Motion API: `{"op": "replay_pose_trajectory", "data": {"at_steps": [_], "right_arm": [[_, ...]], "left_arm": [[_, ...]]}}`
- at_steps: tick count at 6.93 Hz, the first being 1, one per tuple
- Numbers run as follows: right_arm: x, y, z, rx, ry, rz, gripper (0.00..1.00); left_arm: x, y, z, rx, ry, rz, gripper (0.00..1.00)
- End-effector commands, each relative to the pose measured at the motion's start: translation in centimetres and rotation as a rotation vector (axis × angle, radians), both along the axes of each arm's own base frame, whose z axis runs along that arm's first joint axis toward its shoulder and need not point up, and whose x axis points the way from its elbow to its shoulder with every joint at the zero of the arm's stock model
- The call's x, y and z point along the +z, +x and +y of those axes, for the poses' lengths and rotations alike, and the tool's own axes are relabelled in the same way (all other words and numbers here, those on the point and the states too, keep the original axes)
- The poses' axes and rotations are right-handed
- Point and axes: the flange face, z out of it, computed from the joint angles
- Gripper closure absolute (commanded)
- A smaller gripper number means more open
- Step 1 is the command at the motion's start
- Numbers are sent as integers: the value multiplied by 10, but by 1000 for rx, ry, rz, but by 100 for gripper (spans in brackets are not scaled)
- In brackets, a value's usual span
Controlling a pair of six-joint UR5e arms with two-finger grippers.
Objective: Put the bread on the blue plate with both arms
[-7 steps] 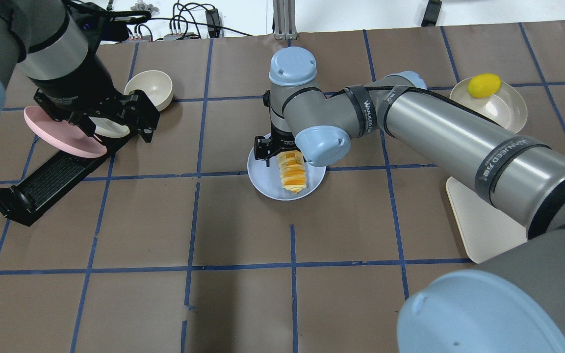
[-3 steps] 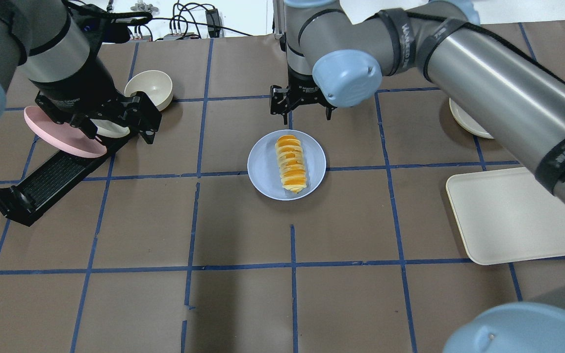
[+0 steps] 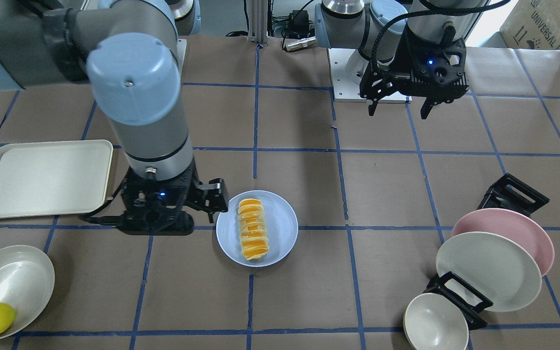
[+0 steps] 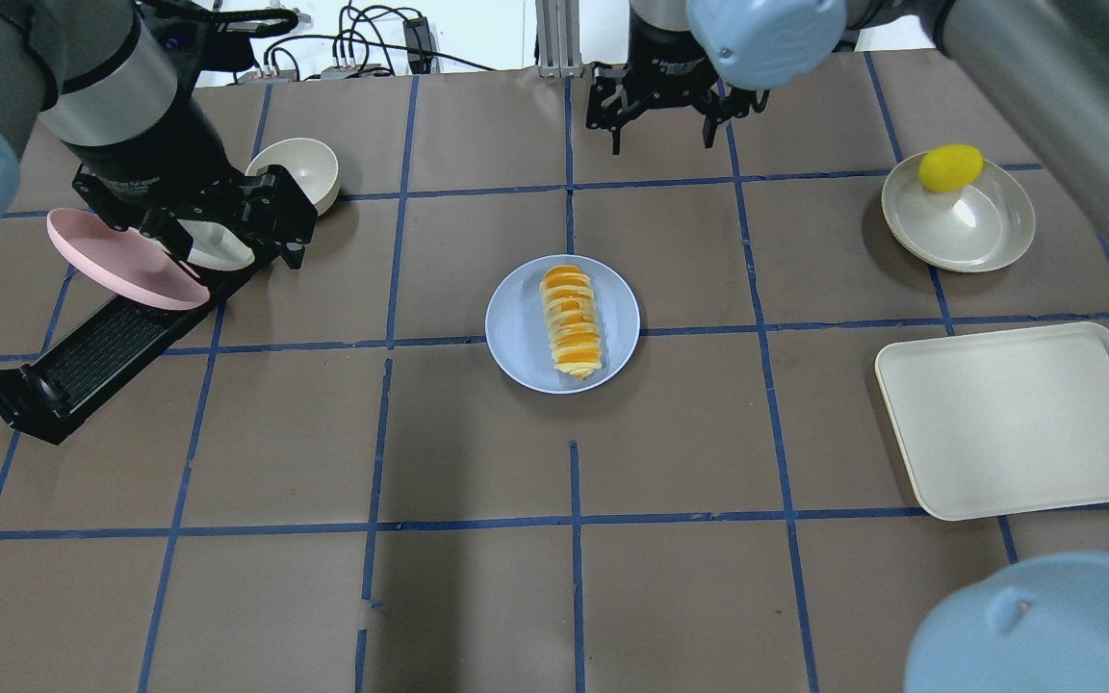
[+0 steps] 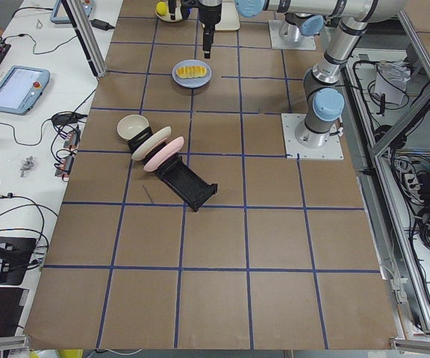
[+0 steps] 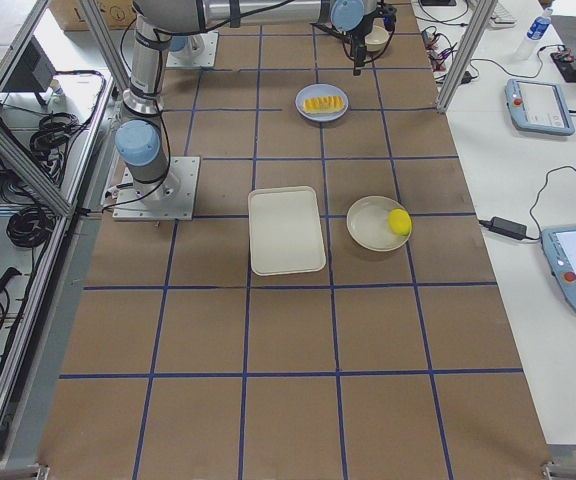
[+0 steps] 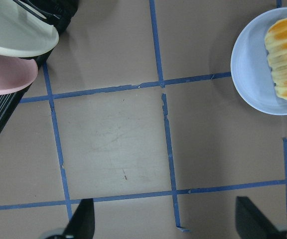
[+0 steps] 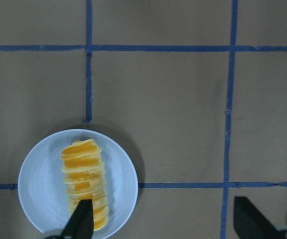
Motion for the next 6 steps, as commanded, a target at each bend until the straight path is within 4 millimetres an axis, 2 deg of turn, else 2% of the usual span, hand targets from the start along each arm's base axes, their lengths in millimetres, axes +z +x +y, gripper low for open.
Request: {"op": "replay_pose_trajectory", "data": {"at_steps": [1,2,3,5,6], "right_arm": [[56,-88,3,-120,11,21,0],[58,-117,-1,-156,10,31,0],[64,-124,4,-141,21,28,0],[83,-133,42,-177,132,24,0],[87,-132,46,-206,125,21,0]], "left_arm": [[3,-5,-38,-11,-2,-3,0],[7,-9,-38,-19,-12,-3,0],[5,-6,-41,-11,-17,1,0],[8,-8,-42,-15,-32,17,0],[5,-8,-42,-15,-25,15,0]]}}
